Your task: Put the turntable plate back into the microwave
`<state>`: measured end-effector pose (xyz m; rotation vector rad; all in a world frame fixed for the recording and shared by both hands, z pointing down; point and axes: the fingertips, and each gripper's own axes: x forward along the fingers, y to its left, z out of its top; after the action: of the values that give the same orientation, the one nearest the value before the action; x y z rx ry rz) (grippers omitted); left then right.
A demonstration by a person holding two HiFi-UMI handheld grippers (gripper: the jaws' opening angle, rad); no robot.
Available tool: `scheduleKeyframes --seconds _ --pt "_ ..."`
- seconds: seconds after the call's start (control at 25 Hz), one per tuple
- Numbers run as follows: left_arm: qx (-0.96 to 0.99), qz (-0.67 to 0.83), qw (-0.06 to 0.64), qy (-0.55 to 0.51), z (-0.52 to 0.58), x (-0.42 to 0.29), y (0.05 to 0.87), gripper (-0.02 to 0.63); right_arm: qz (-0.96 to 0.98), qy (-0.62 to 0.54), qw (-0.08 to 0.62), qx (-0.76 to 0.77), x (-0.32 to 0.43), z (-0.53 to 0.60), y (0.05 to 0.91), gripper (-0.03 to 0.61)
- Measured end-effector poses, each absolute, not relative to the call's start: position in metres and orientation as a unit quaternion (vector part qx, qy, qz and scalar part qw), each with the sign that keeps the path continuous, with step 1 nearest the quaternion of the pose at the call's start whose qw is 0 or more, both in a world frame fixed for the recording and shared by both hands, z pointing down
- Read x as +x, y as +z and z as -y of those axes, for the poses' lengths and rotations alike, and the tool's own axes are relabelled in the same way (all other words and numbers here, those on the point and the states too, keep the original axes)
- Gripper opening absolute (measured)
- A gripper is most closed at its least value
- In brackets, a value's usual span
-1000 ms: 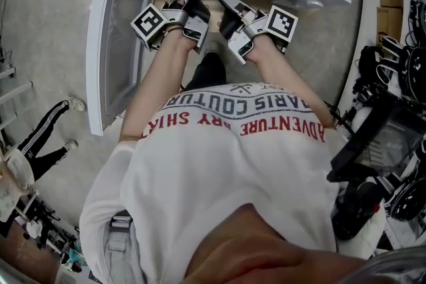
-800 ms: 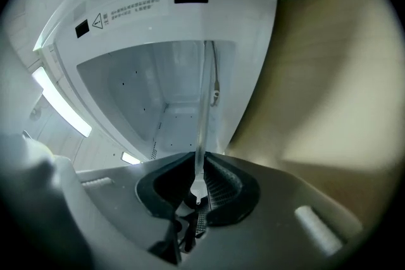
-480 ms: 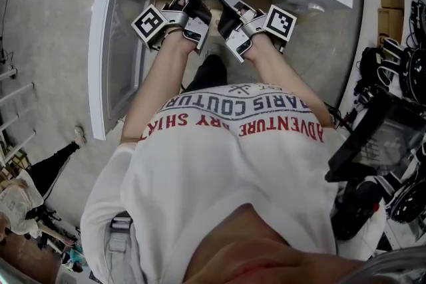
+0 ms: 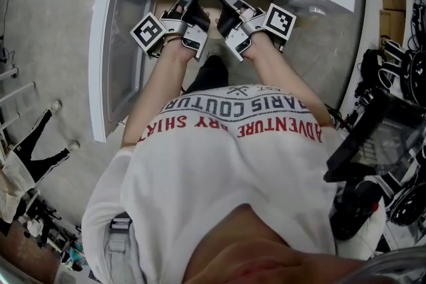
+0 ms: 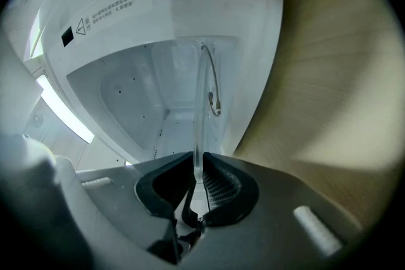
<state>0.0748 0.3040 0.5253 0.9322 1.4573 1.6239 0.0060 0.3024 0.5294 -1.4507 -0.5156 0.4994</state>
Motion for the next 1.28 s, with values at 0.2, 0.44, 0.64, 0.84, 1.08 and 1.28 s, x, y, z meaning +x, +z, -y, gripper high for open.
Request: scheduleKeyframes --seconds 0.2,0.44,0.64,0.84,1.08,1.28 --pt "0.363 -0.577 0.369 0.632 -0.296 0.071 0.528 0.032 0.239 0.225 0.692 -0.643 0.007 -0.309 0.534 0.036" --pt "0.374 -0.577 0.357 0.632 -0.294 0.067 0.532 0.032 0.248 0.218 0.689 -0.645 0.009 -0.309 0.536 0.035" --pt "0.375 -0.578 0.354 0.633 -0.305 0.067 0.534 0.032 0.254 0.217 0.691 -0.64 0.009 -0.317 0.538 0.034" --pt "0.371 -0.572 0.36 0.636 -0.313 0.072 0.534 0.032 0.251 0.219 0.688 -0.644 0.013 -0.321 0.535 0.034" --pt "0.375 -0.559 0.366 0.643 -0.321 0.074 0.544 0.032 0.244 0.213 0.692 -0.645 0.013 -0.32 0.535 0.035" --pt "0.383 -0.555 0.369 0.64 -0.326 0.08 0.543 0.026 0.243 0.211 0.687 -0.652 0.013 -0.317 0.529 0.032"
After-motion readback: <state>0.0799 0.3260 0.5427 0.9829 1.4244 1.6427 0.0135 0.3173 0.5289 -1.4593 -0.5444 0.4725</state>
